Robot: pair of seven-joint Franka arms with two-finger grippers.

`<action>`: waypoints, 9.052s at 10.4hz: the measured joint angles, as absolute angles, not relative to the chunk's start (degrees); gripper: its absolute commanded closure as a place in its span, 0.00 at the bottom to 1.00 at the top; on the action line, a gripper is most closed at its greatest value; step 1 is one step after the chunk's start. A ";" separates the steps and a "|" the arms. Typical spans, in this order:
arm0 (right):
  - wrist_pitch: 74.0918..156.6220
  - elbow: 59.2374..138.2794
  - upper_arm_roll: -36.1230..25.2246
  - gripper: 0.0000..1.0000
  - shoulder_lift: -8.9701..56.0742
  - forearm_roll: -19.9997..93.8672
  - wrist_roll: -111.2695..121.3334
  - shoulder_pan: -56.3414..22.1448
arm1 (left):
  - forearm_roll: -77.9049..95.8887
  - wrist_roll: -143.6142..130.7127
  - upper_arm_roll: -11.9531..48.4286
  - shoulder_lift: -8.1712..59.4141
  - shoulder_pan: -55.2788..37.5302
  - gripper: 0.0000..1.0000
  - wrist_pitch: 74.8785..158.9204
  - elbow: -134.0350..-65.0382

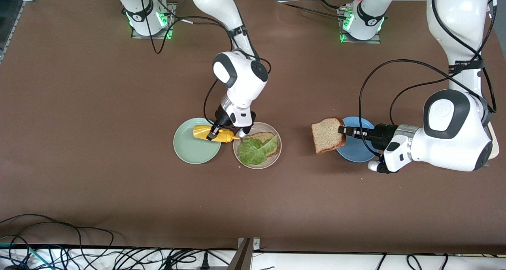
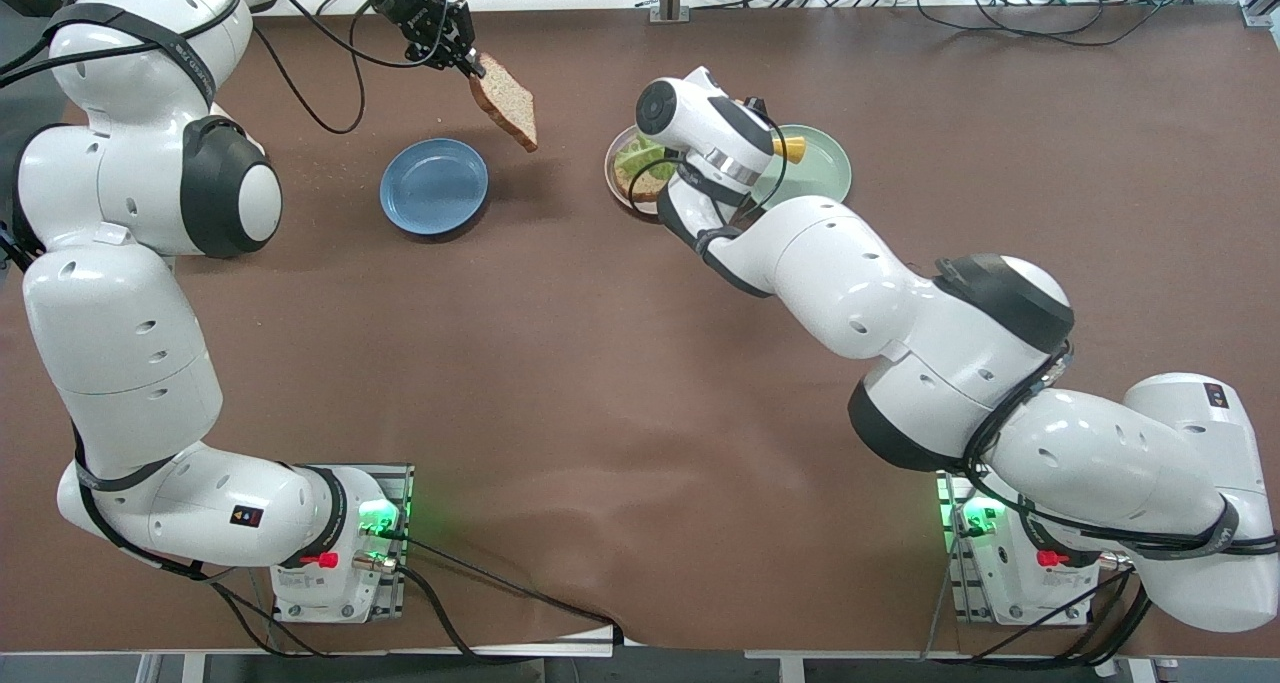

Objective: Make sandwich on beige plate with both arms

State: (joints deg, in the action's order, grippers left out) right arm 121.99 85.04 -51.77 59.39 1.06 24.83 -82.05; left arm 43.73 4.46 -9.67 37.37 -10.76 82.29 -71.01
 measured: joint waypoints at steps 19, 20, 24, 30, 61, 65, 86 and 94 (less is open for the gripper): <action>93.53 89.96 -79.91 1.00 49.05 59.06 78.33 -60.67 | 56.27 0.58 -8.87 39.26 -17.32 1.00 91.69 -71.01; 90.31 91.88 -79.90 1.00 49.08 63.92 83.78 -56.86 | 58.08 0.56 -8.87 39.41 -17.93 1.00 92.04 -71.01; 78.64 101.34 -79.34 1.00 49.19 76.65 102.39 -47.10 | 63.84 0.56 -8.81 42.45 -20.80 1.00 96.72 -71.08; 74.95 105.37 -62.47 1.00 49.63 82.18 121.43 -29.54 | 67.76 0.60 -8.56 45.62 -25.12 1.00 107.03 -71.29; 80.09 97.16 -60.89 0.03 53.91 73.48 126.29 -17.16 | 42.37 9.33 -10.22 42.29 -20.30 0.00 104.15 -80.65; 74.38 89.63 -66.81 0.03 53.63 69.77 112.49 -17.30 | 35.95 9.34 -11.46 39.57 -14.76 0.00 97.86 -80.64; 84.04 68.47 -9.25 0.00 21.48 2.58 7.28 -3.62 | 8.44 3.25 -16.35 21.12 -11.24 0.00 86.43 -80.44; 96.12 84.46 -2.25 0.00 13.55 -2.13 5.50 0.90 | 8.42 2.79 -12.27 16.45 -4.47 0.00 90.64 -78.12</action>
State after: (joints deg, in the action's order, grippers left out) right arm 96.12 84.46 -2.25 13.55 -2.13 5.50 0.90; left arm 8.42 2.79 -12.27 16.45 -4.47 90.64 -78.12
